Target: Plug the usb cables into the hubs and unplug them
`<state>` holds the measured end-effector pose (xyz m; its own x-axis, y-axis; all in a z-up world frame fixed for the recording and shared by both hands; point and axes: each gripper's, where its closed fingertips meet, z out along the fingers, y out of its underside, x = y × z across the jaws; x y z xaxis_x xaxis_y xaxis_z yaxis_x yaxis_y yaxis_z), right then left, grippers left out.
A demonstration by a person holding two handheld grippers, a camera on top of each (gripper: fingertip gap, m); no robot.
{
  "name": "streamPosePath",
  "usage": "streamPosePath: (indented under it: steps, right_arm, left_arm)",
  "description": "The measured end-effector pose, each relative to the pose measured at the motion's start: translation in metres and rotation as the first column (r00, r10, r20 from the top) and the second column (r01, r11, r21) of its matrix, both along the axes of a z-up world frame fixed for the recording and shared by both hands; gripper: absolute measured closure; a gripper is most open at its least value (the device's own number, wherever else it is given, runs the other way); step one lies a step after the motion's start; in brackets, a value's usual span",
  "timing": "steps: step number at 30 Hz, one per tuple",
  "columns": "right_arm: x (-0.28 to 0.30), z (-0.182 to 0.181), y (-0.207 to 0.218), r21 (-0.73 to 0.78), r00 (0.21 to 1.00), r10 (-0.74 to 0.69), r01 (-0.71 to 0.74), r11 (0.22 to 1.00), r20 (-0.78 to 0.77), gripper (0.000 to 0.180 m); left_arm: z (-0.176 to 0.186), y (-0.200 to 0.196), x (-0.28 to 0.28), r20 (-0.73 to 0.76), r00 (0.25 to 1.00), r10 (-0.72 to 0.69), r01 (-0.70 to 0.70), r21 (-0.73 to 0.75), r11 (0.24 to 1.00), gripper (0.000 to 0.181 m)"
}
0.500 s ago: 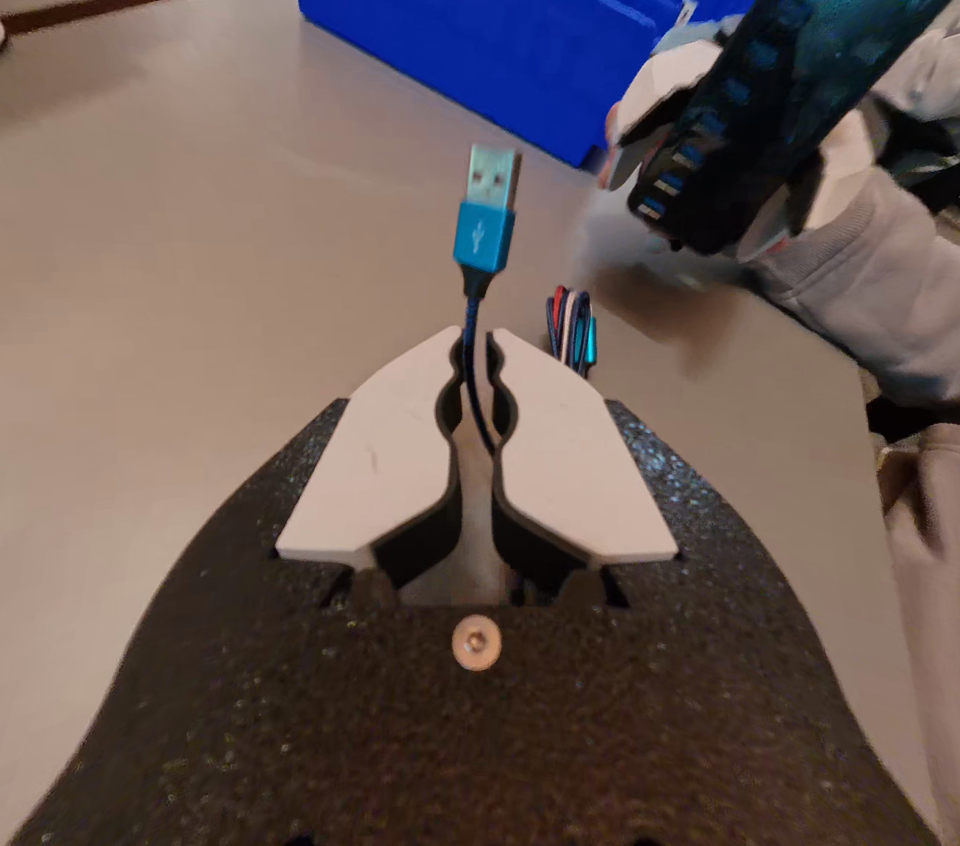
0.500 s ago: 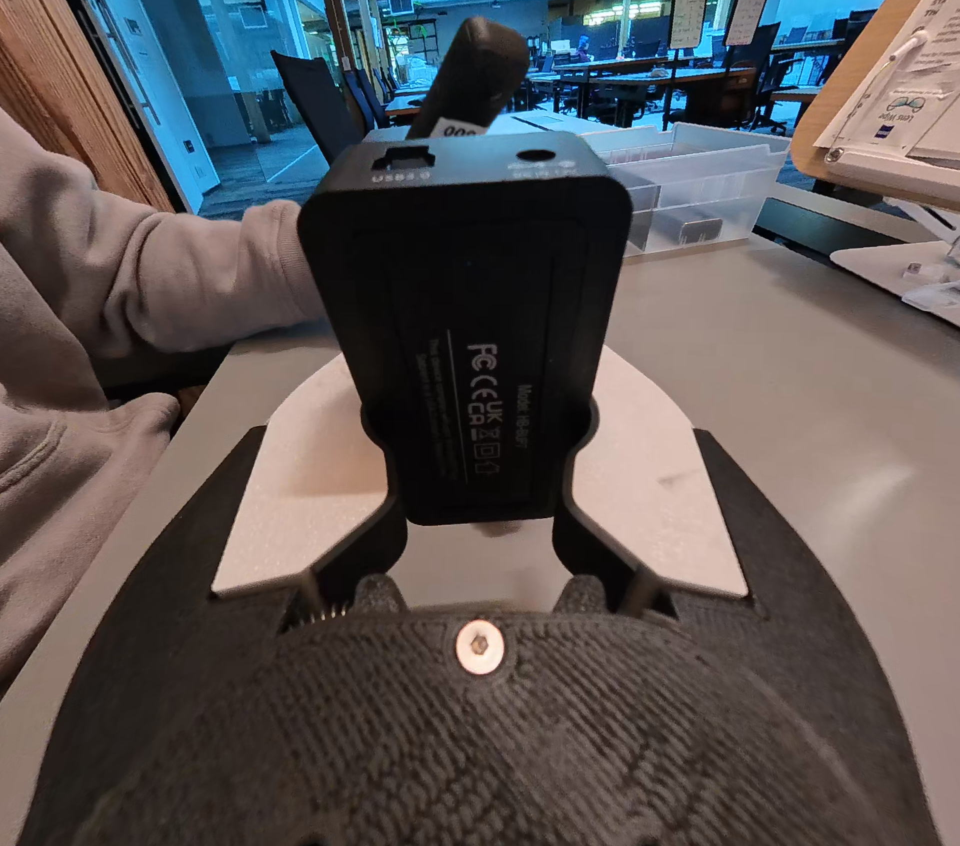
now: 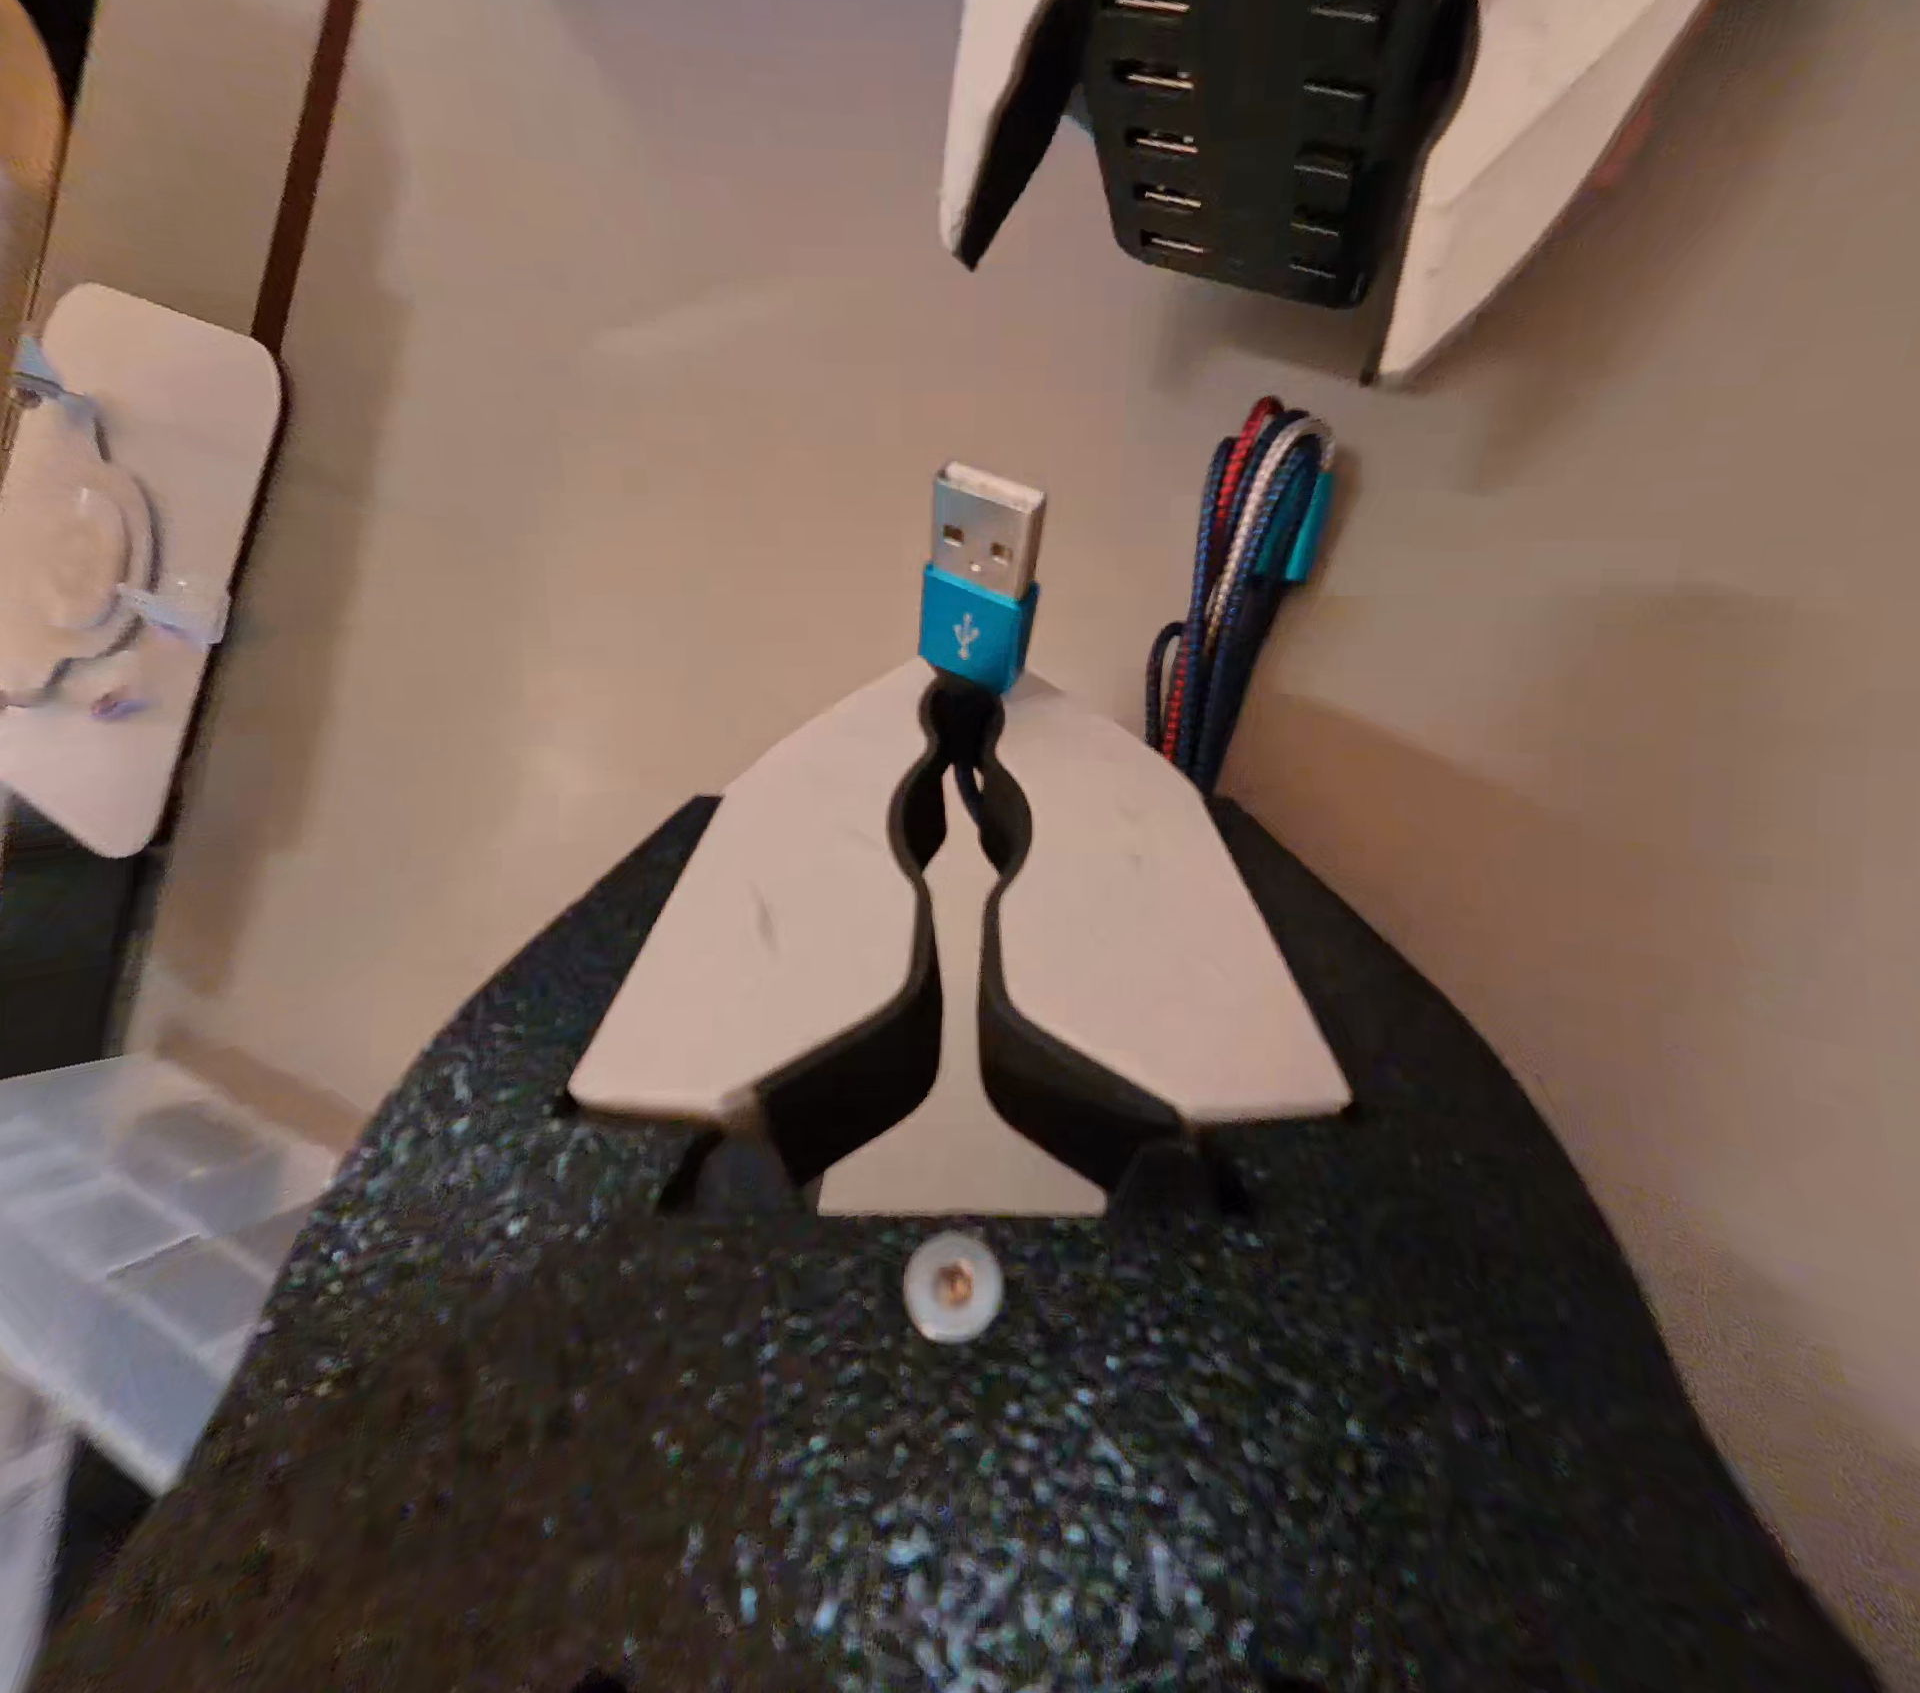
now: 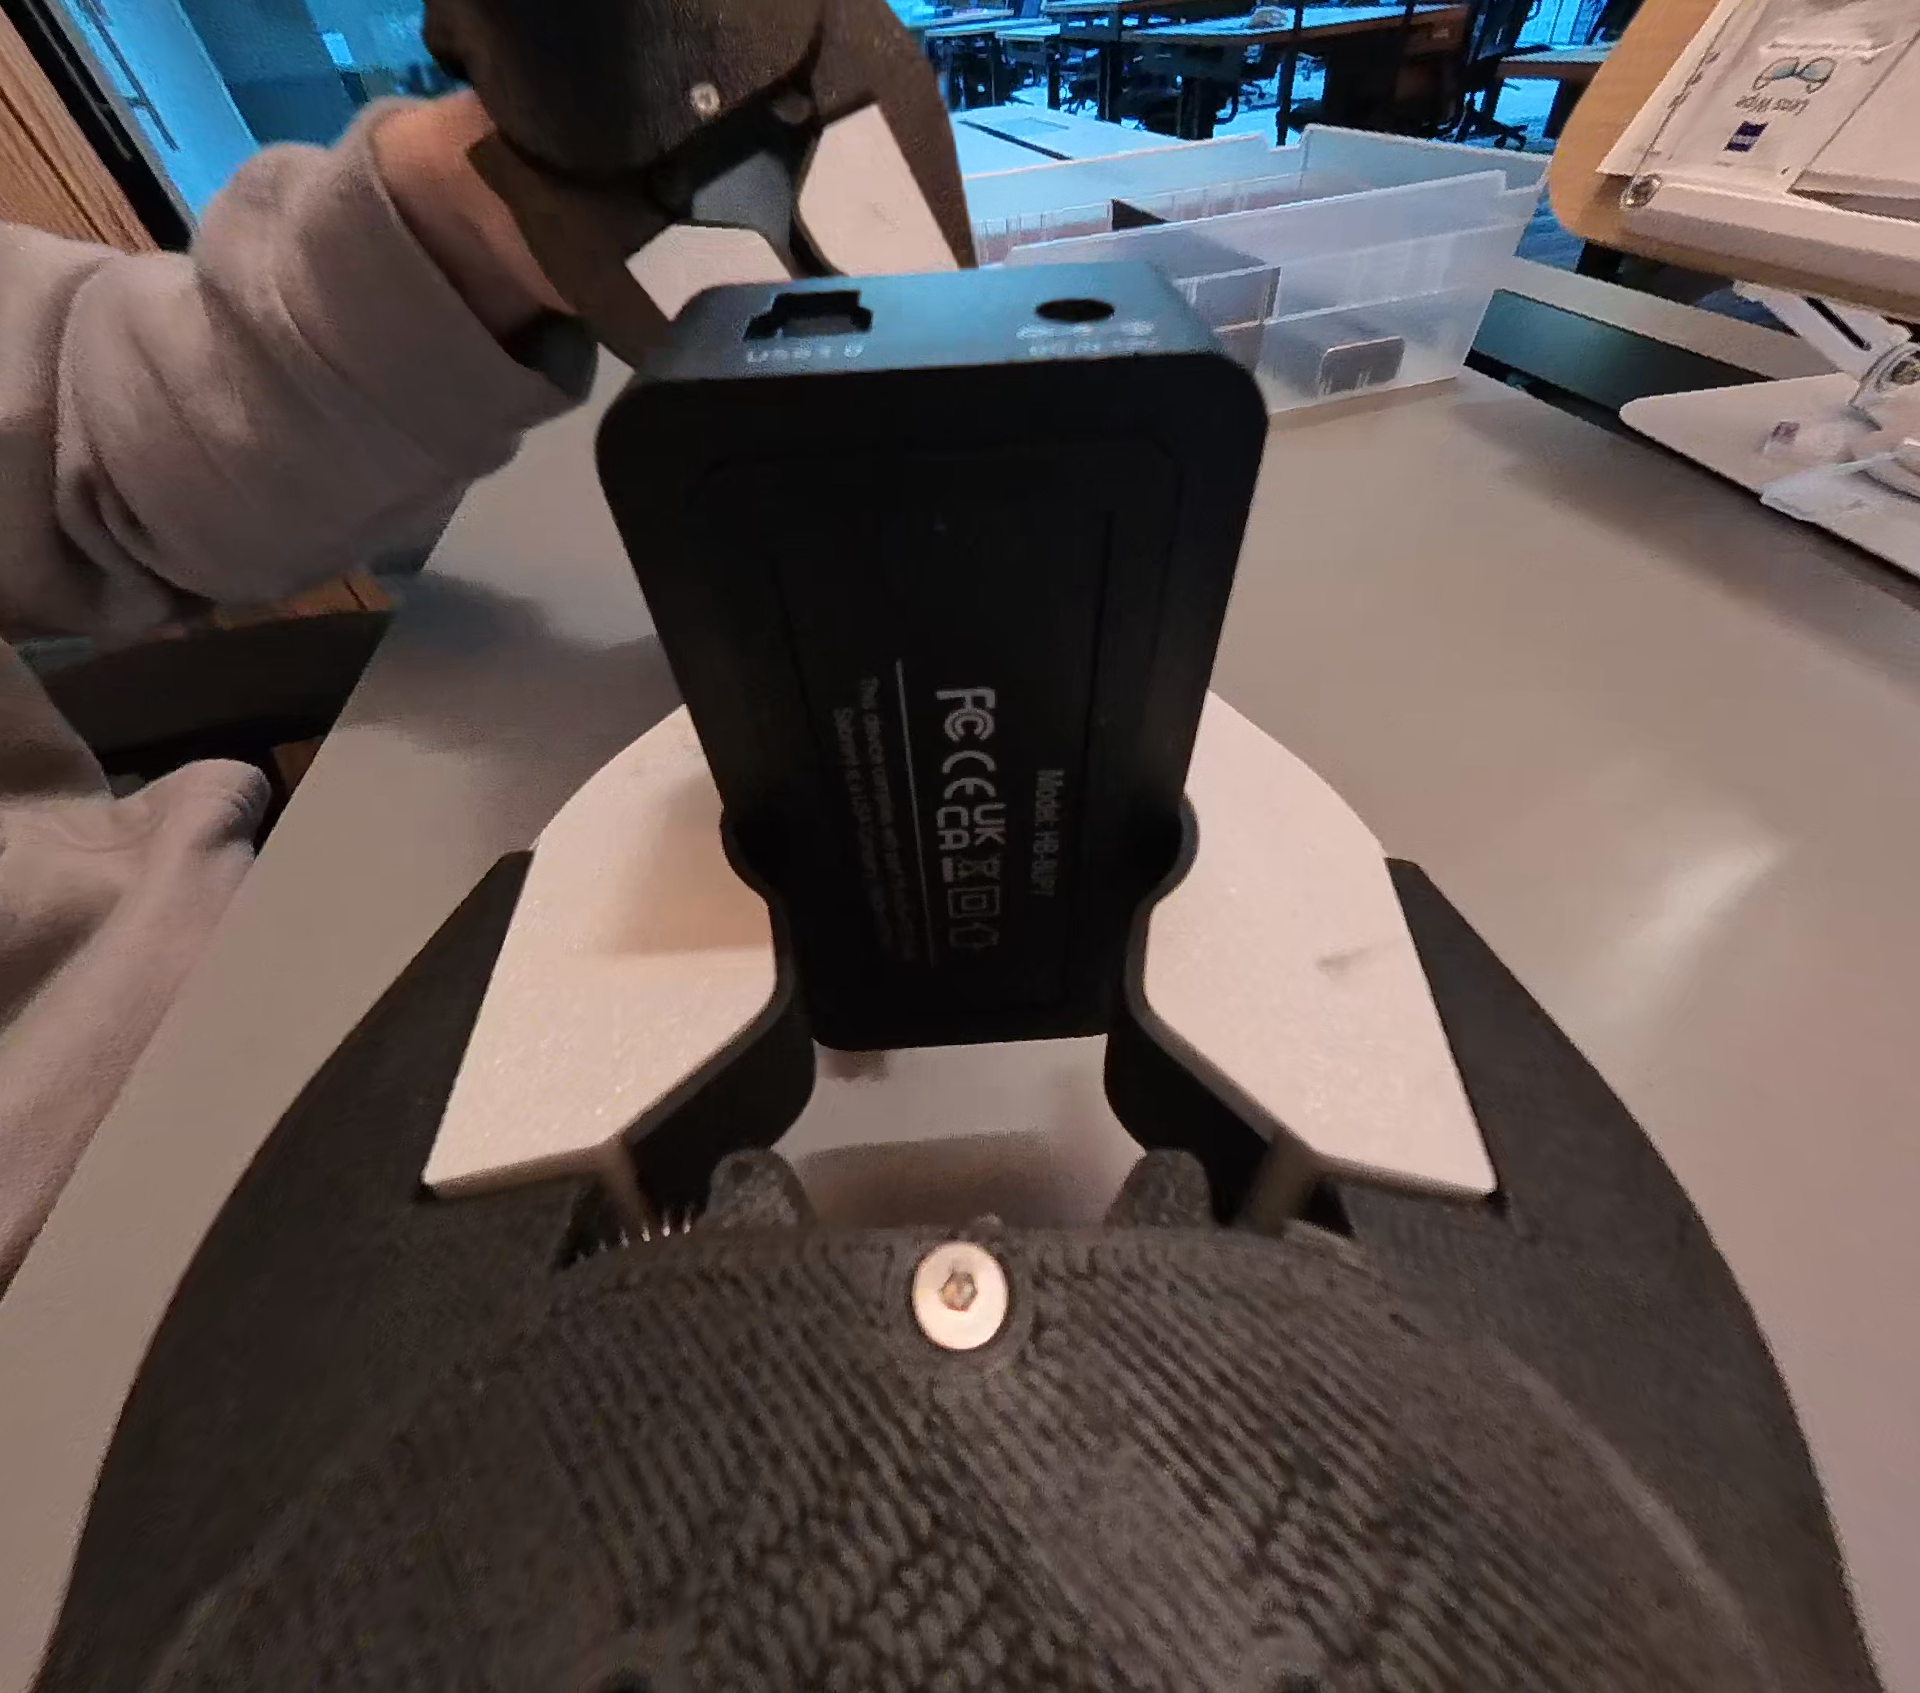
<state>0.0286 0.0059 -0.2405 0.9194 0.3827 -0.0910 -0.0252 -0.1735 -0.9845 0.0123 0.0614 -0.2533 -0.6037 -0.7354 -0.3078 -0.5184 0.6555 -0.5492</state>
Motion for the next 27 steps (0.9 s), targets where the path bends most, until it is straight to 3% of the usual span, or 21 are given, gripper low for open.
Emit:
streamPosePath:
  steps: [1,3,9,13,16,18,21,27]
  right_arm:
    - [0.000,-0.001,0.000,-0.003,1.000,-0.004,0.004,1.000,0.012,0.109]
    - [0.000,-0.004,0.000,-0.011,0.999,-0.006,0.007,1.000,0.036,0.109]
    - [-0.001,-0.009,-0.001,-0.020,0.995,0.003,-0.002,1.000,0.096,0.109]
    - [0.001,-0.009,-0.001,-0.019,0.995,-0.002,0.004,1.000,0.097,0.109]
    - [0.009,-0.013,-0.003,-0.039,0.993,-0.034,0.039,0.998,0.117,0.109]
    - [0.015,-0.016,-0.005,-0.058,0.991,-0.050,0.057,0.997,0.125,0.109]
    - [0.019,-0.017,-0.008,-0.067,0.991,-0.056,0.065,0.996,0.121,0.109]
    - [0.021,-0.016,-0.014,-0.071,0.994,-0.040,0.047,0.996,0.098,0.109]
  left_arm:
    - [-0.001,-0.001,0.002,-0.034,0.999,-0.001,0.003,0.061,0.998,0.181]
    - [-0.006,-0.007,0.002,-0.139,0.990,-0.012,0.033,0.145,0.989,0.181]
    - [-0.007,-0.026,0.012,-0.331,0.943,-0.042,0.110,0.191,0.975,0.181]
    - [-0.013,-0.032,0.020,-0.365,0.929,-0.063,0.147,0.208,0.967,0.181]
    - [-0.015,-0.031,0.031,-0.300,0.949,-0.099,0.166,0.209,0.964,0.181]
    - [-0.022,-0.035,0.034,-0.262,0.947,-0.185,0.223,0.125,0.967,0.179]
    - [-0.035,-0.051,0.031,-0.221,0.924,-0.312,0.287,-0.136,0.948,0.173]
    - [-0.029,-0.068,0.014,-0.103,0.834,-0.541,0.424,-0.508,0.750,0.163]
